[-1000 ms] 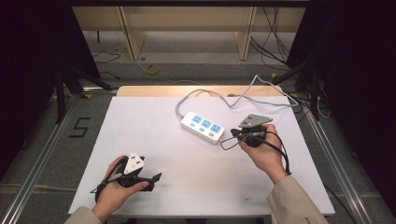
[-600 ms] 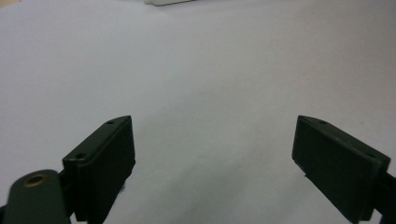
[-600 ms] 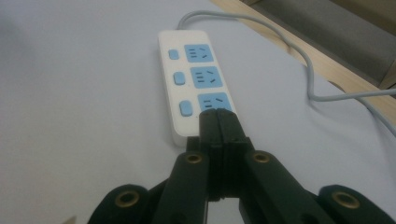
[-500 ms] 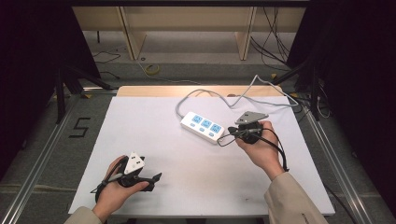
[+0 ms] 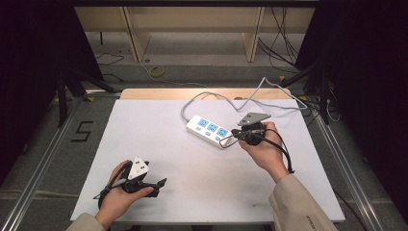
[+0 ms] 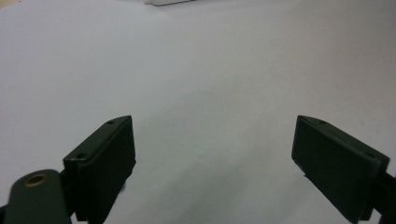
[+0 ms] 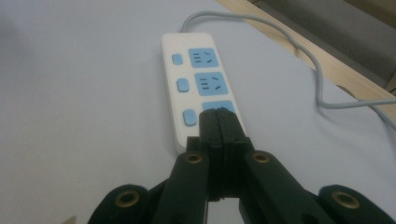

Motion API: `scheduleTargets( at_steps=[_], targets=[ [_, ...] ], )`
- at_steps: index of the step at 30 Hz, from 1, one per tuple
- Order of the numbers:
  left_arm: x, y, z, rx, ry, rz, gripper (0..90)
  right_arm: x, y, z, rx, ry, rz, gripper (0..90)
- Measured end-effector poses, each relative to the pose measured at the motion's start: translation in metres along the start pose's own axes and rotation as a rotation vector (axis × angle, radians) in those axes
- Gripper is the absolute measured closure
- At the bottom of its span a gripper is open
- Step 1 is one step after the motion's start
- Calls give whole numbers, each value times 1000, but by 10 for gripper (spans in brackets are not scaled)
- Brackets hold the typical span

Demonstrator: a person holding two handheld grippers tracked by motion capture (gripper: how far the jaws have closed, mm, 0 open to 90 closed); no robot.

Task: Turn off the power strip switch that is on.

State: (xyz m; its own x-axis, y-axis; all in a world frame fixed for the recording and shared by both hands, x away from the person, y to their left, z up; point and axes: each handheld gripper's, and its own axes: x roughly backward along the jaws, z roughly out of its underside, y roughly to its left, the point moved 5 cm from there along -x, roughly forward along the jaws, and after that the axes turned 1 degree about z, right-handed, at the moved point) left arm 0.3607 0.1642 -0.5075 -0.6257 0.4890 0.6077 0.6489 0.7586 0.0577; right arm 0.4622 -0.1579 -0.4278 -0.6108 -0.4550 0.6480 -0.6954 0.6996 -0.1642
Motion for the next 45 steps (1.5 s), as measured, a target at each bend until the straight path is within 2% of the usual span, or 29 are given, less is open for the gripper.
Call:
scheduleTargets(
  at_steps=[45],
  targets=[
    [-1, -1, -1, -3, -2, 3, 133, -34, 0, -29, 24, 70, -49, 900]
  ],
)
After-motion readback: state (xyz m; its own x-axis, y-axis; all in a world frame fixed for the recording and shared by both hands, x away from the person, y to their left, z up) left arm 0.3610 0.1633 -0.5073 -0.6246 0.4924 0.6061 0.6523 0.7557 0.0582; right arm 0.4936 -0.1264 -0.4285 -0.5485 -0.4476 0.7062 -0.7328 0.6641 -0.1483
